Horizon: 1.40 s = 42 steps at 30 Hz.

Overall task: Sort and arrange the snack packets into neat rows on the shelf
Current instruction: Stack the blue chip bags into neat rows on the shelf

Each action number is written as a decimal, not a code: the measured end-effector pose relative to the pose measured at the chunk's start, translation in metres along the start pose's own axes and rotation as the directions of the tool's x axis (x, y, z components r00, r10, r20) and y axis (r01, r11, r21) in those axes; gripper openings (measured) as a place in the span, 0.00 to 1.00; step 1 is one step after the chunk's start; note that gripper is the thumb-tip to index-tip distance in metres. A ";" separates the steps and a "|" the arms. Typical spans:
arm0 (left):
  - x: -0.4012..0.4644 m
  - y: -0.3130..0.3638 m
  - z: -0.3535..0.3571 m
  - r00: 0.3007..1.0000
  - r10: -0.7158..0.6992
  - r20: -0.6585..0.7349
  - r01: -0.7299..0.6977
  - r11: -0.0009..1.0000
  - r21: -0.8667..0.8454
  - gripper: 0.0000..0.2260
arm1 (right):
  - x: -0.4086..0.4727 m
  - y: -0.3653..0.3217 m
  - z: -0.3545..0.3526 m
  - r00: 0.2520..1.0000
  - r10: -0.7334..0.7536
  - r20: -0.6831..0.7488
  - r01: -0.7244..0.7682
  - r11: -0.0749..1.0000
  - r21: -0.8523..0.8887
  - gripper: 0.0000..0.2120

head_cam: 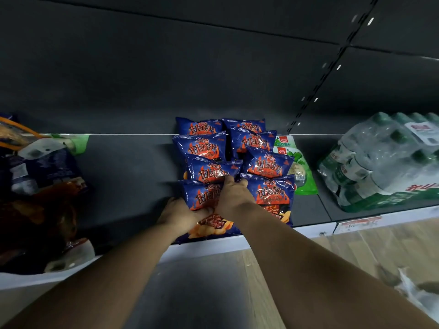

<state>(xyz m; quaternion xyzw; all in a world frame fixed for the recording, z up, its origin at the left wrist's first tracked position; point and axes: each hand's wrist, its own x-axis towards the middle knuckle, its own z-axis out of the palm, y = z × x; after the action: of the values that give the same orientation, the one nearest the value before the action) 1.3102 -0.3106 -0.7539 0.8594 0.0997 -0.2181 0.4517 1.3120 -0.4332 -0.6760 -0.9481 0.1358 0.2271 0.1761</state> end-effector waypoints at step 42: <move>-0.008 0.018 -0.023 0.979 -0.050 -0.200 0.011 0.982 -0.191 0.28 | -0.015 -0.036 -0.010 0.975 -0.182 -0.125 0.170 0.980 -0.102 0.22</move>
<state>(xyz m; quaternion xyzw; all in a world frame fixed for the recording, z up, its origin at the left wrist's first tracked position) 1.3161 -0.3021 -0.7252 0.8287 0.1787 -0.1254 0.5153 1.3153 -0.4021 -0.6510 -0.9765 0.0523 0.1527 0.1428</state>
